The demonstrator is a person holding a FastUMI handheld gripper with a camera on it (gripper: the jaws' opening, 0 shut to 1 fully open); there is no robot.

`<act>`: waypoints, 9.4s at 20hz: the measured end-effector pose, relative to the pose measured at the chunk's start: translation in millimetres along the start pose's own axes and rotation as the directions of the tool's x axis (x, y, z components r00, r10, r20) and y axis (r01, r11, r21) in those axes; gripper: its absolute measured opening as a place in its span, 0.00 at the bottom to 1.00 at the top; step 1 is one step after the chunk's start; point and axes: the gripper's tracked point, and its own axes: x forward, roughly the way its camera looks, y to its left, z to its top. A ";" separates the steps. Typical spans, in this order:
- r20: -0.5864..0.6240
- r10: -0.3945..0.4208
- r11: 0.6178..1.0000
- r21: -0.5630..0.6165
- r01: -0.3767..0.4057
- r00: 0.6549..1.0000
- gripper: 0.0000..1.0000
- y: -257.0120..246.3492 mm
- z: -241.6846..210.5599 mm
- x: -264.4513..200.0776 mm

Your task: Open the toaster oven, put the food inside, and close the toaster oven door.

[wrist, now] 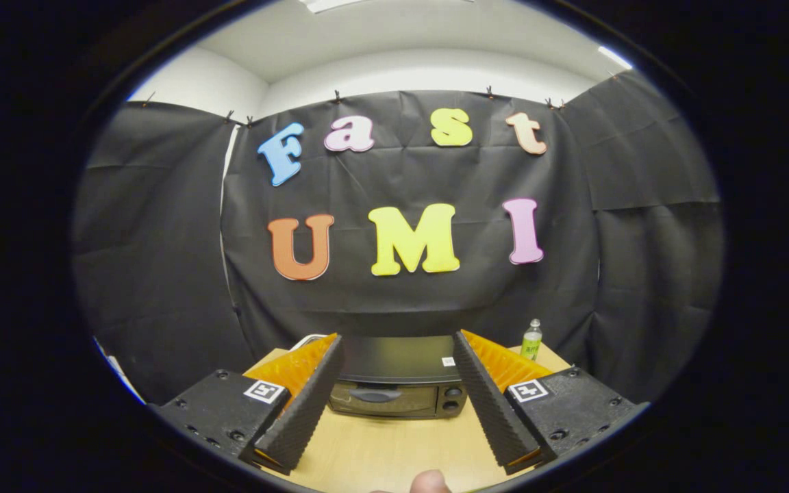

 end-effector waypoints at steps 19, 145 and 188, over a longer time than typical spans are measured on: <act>-0.209 0.019 0.996 0.093 0.001 0.978 1.00 20.4 -77.1 82.6; -0.248 0.168 0.259 0.945 0.200 0.954 0.42 33.5 -293.1 275.8; -0.534 0.021 0.997 -0.048 -0.054 0.845 0.77 39.9 -299.6 75.0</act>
